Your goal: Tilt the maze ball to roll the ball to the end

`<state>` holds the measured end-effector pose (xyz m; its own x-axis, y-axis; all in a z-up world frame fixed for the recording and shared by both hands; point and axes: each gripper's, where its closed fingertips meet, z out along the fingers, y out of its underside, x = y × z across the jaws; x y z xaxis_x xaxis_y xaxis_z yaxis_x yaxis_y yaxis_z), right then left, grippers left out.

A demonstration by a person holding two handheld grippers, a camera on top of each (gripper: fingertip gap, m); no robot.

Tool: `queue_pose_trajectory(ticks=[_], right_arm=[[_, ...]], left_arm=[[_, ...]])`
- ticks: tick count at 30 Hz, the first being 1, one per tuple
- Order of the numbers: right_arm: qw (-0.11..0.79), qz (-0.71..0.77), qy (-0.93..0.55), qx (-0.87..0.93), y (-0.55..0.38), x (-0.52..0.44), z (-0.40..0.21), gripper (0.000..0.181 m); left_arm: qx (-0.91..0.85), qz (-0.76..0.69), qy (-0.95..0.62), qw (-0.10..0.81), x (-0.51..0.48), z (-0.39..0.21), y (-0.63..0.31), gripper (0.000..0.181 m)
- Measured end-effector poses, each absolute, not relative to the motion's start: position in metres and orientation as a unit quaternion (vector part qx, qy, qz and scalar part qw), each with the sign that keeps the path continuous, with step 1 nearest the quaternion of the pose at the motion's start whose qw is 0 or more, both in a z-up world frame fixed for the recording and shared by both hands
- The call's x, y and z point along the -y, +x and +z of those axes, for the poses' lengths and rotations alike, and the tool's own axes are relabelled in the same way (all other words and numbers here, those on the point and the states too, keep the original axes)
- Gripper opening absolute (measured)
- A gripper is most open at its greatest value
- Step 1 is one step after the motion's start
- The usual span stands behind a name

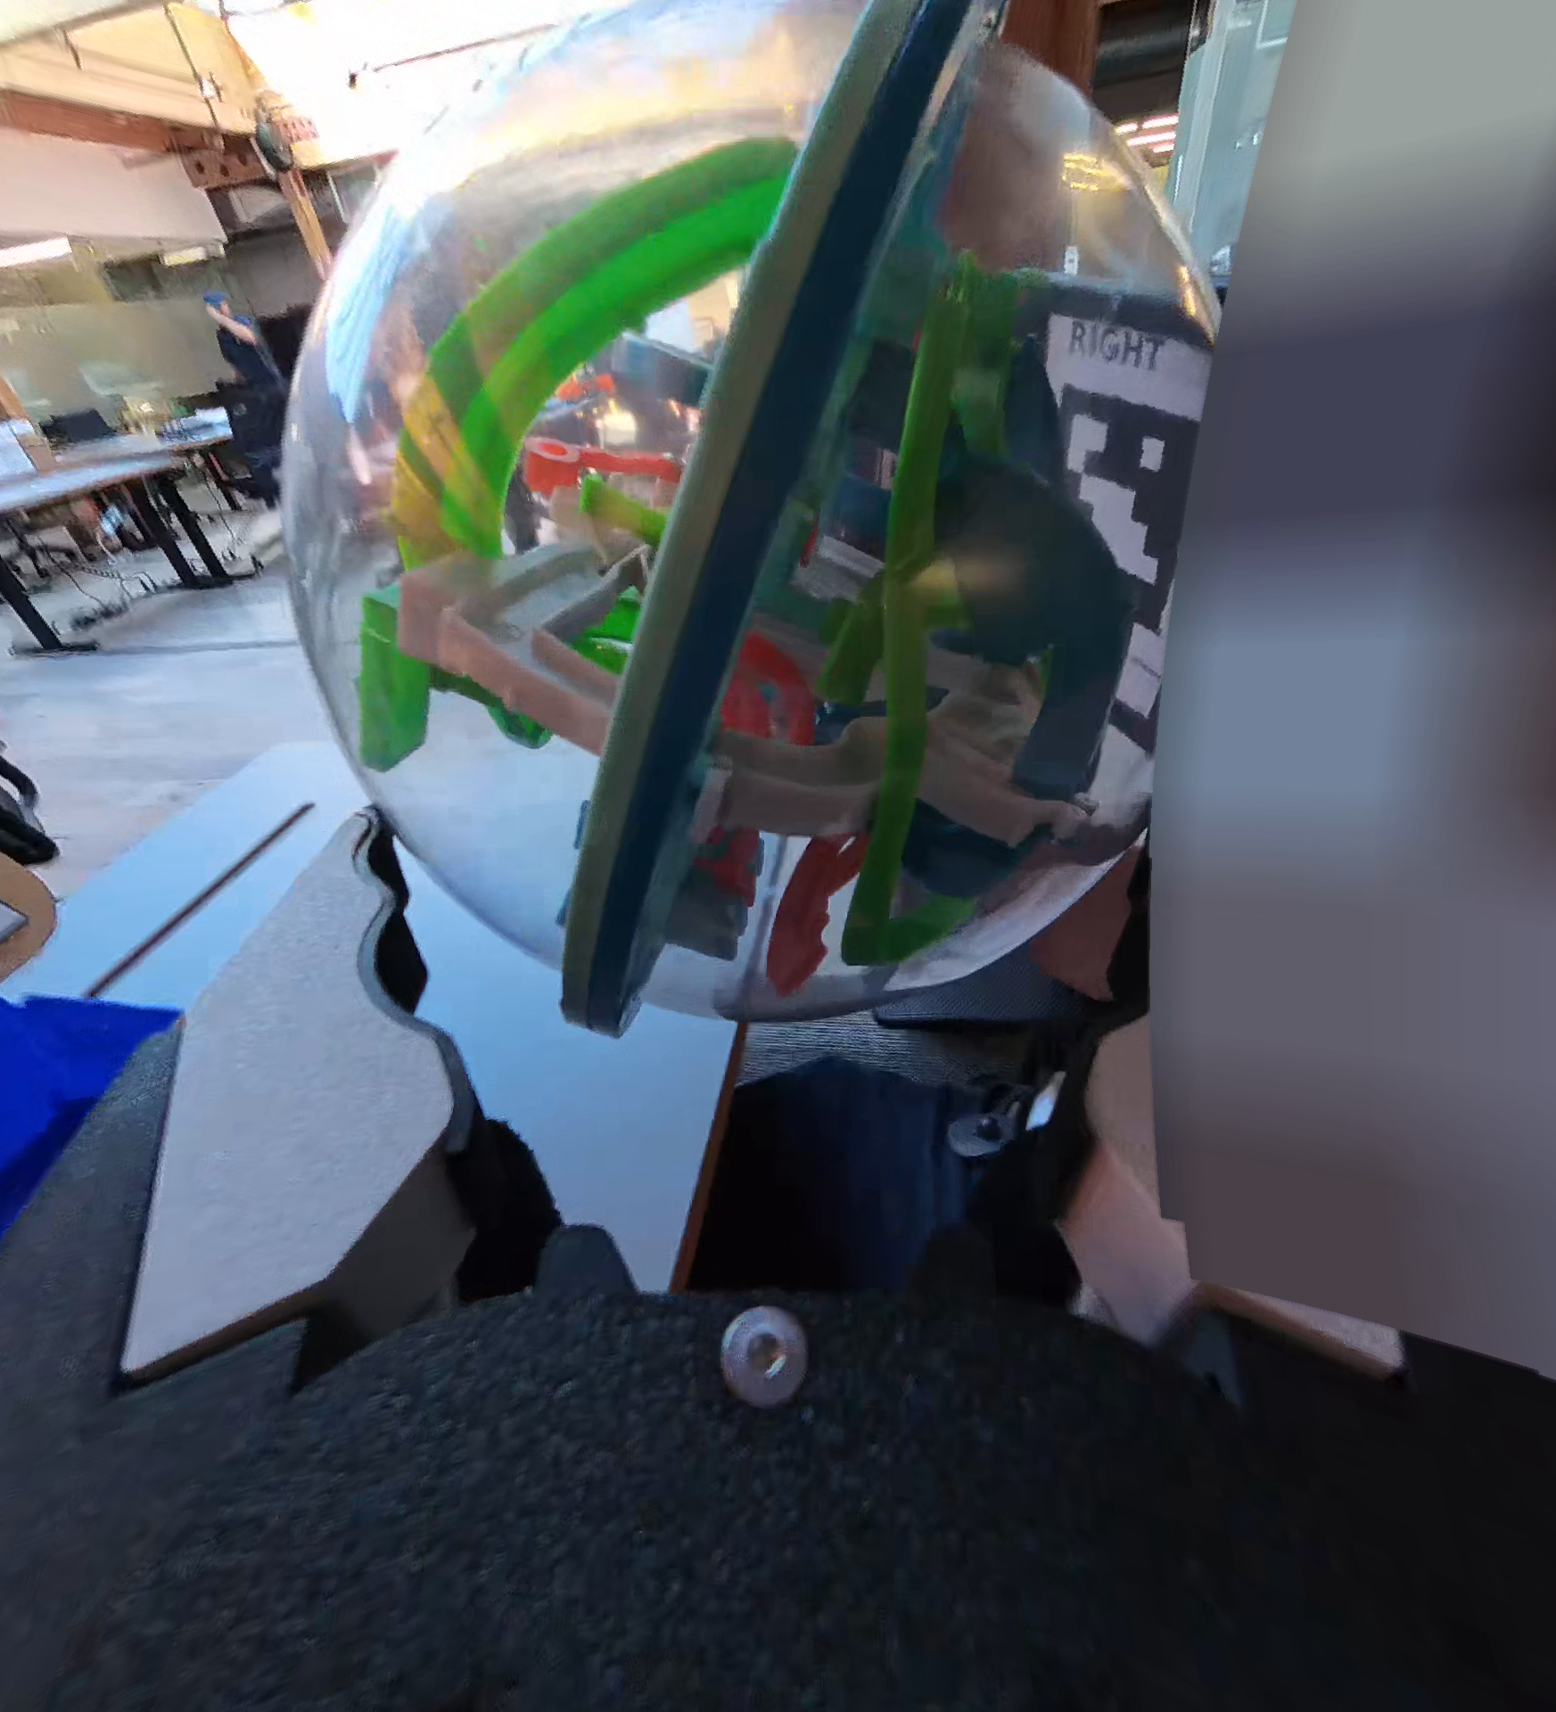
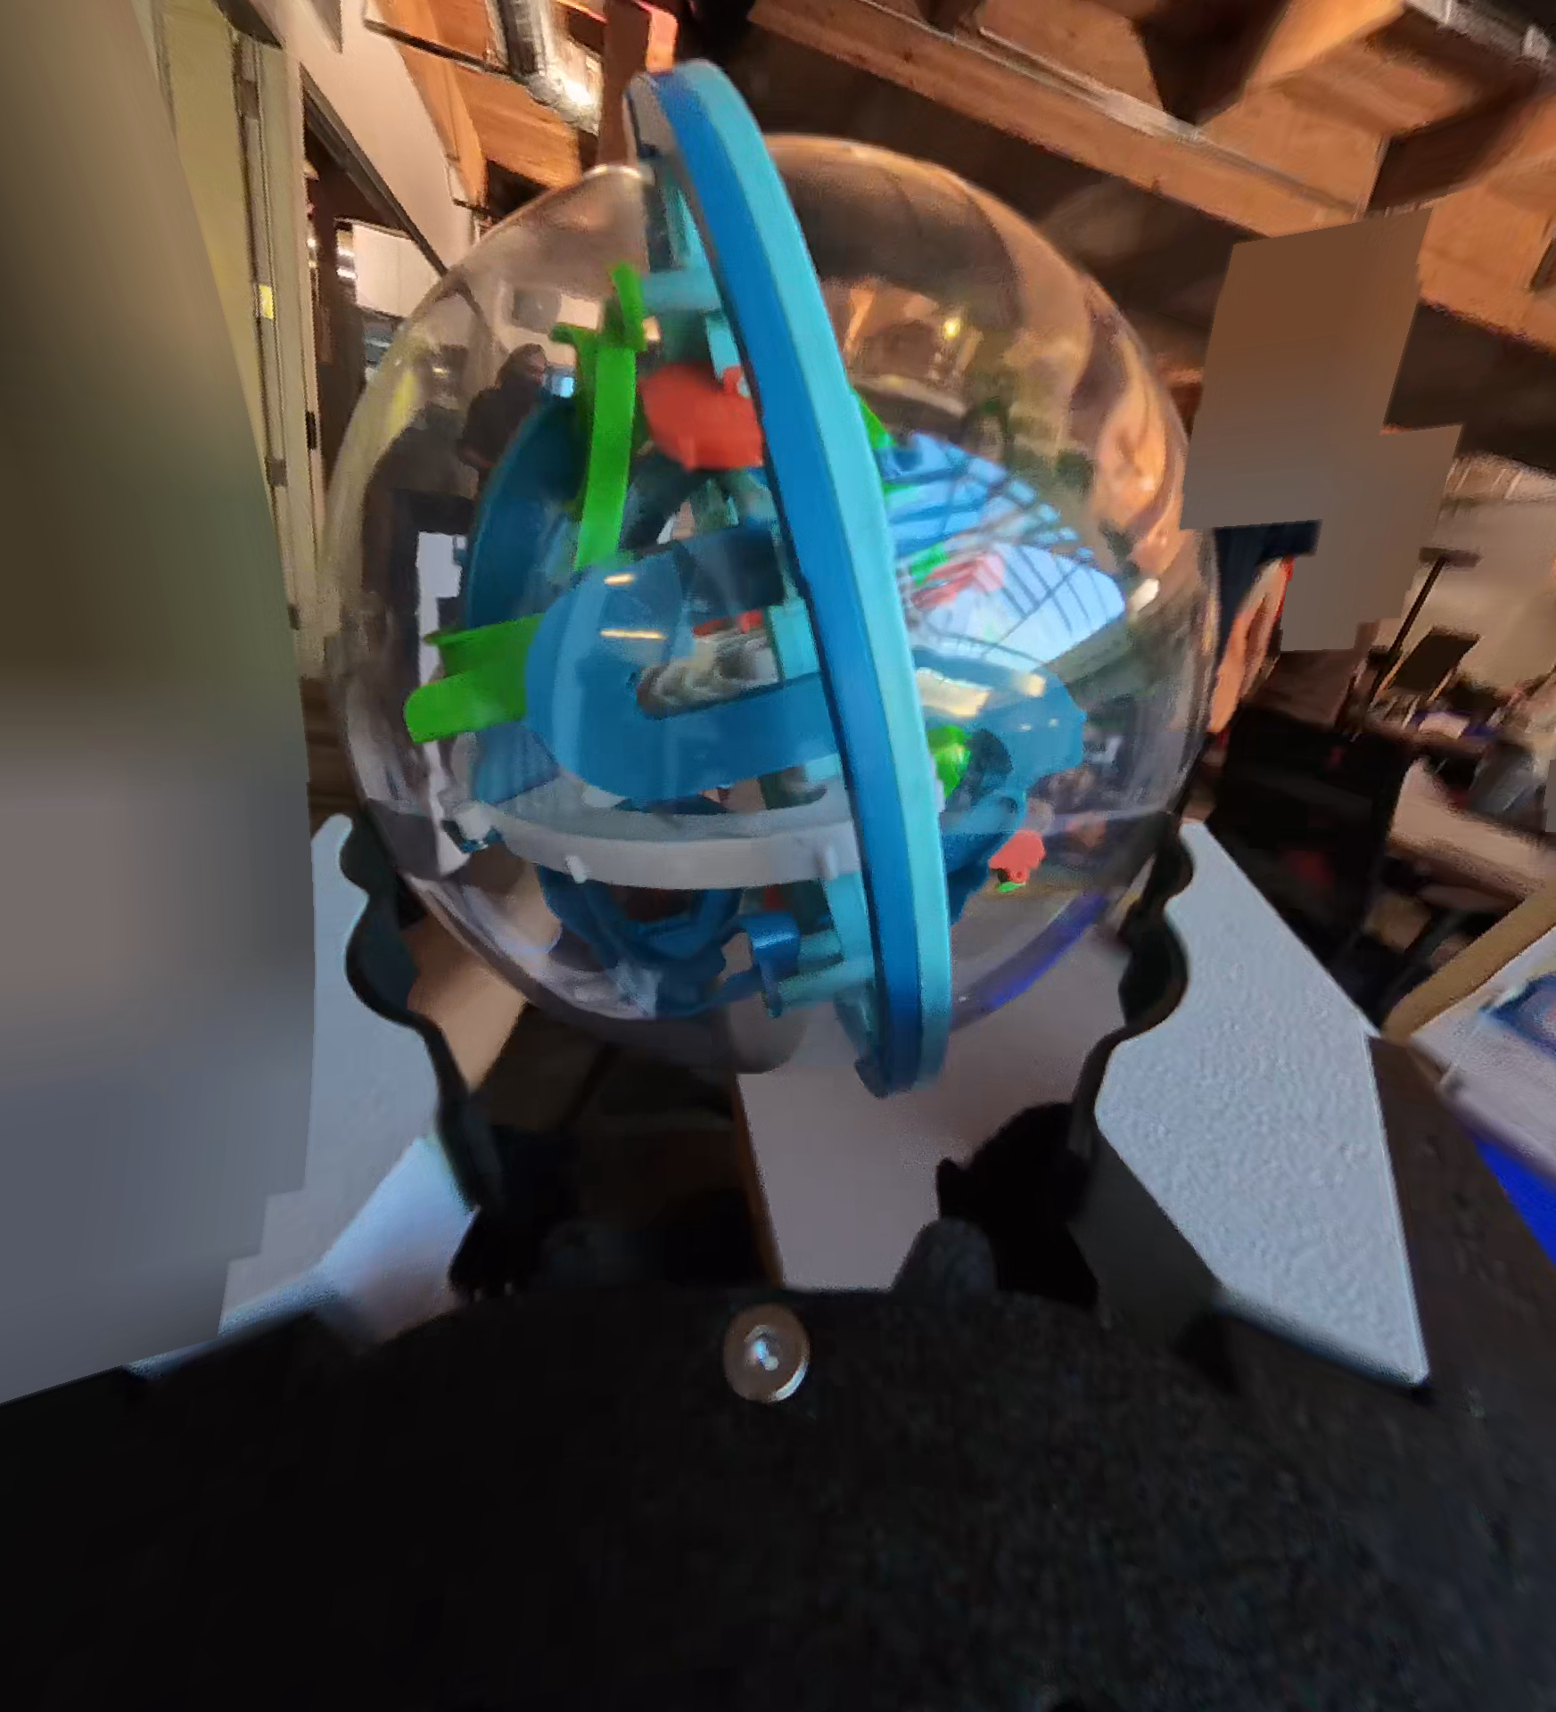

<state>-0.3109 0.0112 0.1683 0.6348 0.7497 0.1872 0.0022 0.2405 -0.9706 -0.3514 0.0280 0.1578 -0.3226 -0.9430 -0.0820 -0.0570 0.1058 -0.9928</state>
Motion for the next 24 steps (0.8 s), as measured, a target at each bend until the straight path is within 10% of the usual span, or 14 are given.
queue_pose_trajectory(ticks=[1,12,24], right_arm=[[0.696,0.288,-0.577,0.316,-0.31,-0.014,0.167,0.153],[0.625,0.392,-0.648,0.19,-0.296,-0.042,0.147,0.153],[0.784,-0.027,-0.285,0.551,-0.343,0.053,0.167,0.154]], left_arm=[[-0.601,-0.545,-0.43,0.396,-0.03,0.158,-0.351,0.149],[-0.517,-0.613,-0.524,0.289,-0.056,0.144,-0.336,0.149],[-0.69,-0.282,-0.125,0.655,0.023,0.153,-0.378,0.148]])
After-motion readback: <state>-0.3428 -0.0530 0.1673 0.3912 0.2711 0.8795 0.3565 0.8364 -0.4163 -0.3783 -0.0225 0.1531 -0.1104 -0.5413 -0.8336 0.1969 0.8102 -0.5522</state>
